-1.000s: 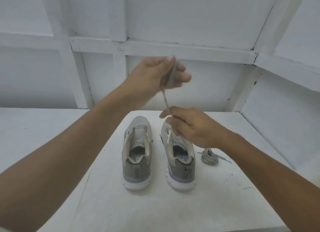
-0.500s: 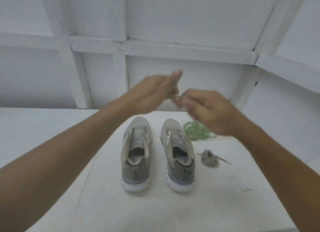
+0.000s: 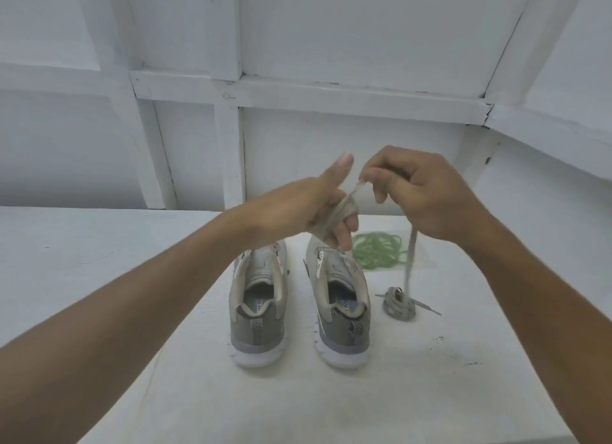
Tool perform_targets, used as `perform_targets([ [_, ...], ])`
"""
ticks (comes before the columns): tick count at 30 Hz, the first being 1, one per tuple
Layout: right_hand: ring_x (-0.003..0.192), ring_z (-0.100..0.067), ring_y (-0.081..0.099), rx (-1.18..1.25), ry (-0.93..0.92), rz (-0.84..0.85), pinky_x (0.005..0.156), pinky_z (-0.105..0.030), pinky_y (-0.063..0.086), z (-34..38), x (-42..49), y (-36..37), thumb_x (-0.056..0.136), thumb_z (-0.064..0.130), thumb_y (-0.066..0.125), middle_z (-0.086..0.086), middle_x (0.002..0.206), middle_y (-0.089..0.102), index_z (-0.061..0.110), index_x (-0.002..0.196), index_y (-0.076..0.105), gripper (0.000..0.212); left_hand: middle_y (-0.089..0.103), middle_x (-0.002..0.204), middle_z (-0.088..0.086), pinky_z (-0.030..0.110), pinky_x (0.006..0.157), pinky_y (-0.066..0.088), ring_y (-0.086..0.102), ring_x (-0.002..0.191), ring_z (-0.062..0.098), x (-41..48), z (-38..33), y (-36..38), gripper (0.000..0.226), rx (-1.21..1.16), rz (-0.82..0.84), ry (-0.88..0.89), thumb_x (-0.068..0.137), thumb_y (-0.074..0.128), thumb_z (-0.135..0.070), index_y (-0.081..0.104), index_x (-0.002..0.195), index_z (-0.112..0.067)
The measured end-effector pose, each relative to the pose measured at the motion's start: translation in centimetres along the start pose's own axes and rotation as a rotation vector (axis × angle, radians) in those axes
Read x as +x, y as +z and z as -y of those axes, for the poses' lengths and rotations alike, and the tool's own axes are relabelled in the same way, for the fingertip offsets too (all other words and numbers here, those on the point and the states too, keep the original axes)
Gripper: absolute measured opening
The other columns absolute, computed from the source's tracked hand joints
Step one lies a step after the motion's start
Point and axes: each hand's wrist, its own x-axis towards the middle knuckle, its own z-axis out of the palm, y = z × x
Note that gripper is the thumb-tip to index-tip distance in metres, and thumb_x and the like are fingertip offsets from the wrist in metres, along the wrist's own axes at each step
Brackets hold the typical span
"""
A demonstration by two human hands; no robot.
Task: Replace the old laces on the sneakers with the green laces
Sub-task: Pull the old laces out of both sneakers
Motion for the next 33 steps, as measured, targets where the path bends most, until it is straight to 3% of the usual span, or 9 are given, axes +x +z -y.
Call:
perform_targets([
  [2,0.060,-0.022,0.052,0.112,0.052,-0.005,0.061,-0.033,0.044,-0.7,-0.9,1.9,0.098,0.021,0.053,0.002,0.063,0.058,0.024,0.081,0.063,0.020,0.066,0.067,0.010,0.034,0.079,0.047,0.059,0.075,0.028,0.1,-1.0,0.1,0.077,-0.587,0.066,0.076,0.093,0.017,-0.066,0.061,0.080,-0.004],
  [4,0.055,-0.010,0.045,0.127,0.111,0.081,0.057,-0.025,0.040,-0.6,-2.8,4.6,0.100,0.016,0.049,0.005,0.060,0.052,0.028,0.089,0.063,0.022,0.069,0.076,0.013,0.034,0.083,0.051,0.063,0.085,0.030,0.7,-2.0,-0.4,0.065,-0.940,-0.119,0.178,0.096,0.028,-0.058,0.061,0.088,-0.002],
  [7,0.053,-0.005,0.043,0.071,0.151,0.203,0.055,-0.019,0.038,0.7,-4.0,5.3,0.100,0.023,0.049,0.007,0.060,0.052,0.021,0.106,0.065,0.016,0.073,0.097,0.012,0.037,0.097,0.049,0.068,0.100,0.024,1.3,-1.3,-0.7,0.060,-0.487,-0.442,0.160,0.098,0.028,-0.055,0.064,0.096,-0.007],
  [9,0.049,-0.005,0.040,0.042,0.106,0.156,0.051,-0.019,0.035,1.5,-3.3,3.3,0.096,0.022,0.057,0.009,0.057,0.051,0.019,0.097,0.067,0.011,0.073,0.092,-0.001,0.041,0.101,0.045,0.067,0.098,0.017,0.9,-0.3,0.2,0.064,0.094,-0.400,0.070,0.096,0.021,-0.063,0.068,0.088,-0.020],
  [11,0.048,-0.004,0.042,-0.003,0.058,0.091,0.051,-0.013,0.033,1.8,-2.3,1.2,0.092,0.018,0.062,0.010,0.056,0.053,0.017,0.090,0.068,0.007,0.073,0.083,-0.003,0.042,0.098,0.047,0.067,0.089,0.015,0.4,0.4,1.2,0.072,0.304,-0.267,-0.001,0.095,0.014,-0.066,0.069,0.081,-0.022],
  [16,0.070,-0.013,0.058,0.135,0.088,0.024,0.068,-0.017,0.044,0.4,-1.2,0.3,0.091,0.016,0.064,-0.002,0.078,0.067,0.015,0.090,0.071,0.007,0.059,0.054,0.008,0.030,0.066,0.049,0.058,0.058,0.024,0.5,0.0,1.3,0.066,-0.156,-0.129,-0.033,0.101,0.025,-0.052,0.059,0.069,-0.005],
  [22,0.059,-0.011,0.062,0.476,0.275,-0.163,0.055,-0.023,0.050,-0.6,-2.6,4.3,0.091,0.003,0.063,-0.002,0.081,0.072,0.009,0.104,0.073,0.018,0.038,0.041,-0.001,0.021,0.050,0.045,0.047,0.046,0.015,0.5,-0.5,0.9,0.045,-0.875,-0.208,0.024,0.099,0.042,-0.028,0.049,0.058,-0.013],
  [26,0.092,-0.018,0.069,0.579,0.337,-0.109,0.079,-0.032,0.056,0.2,-3.4,5.4,0.099,0.015,0.051,-0.004,0.099,0.074,0.020,0.111,0.072,0.025,0.035,0.041,-0.001,0.021,0.048,0.044,0.045,0.046,0.015,1.1,0.3,1.3,0.046,-0.846,-0.321,0.032,0.099,0.043,-0.027,0.047,0.055,-0.013],
  [33,0.101,-0.023,0.066,0.656,0.392,-0.060,0.098,-0.050,0.046,0.5,-3.4,5.3,0.094,0.030,0.058,-0.007,0.100,0.074,0.016,0.107,0.073,0.024,0.037,0.041,0.001,0.023,0.052,0.043,0.046,0.047,0.017,0.9,0.6,1.5,0.044,-0.738,-0.214,0.020,0.099,0.041,-0.025,0.046,0.058,-0.012],
])
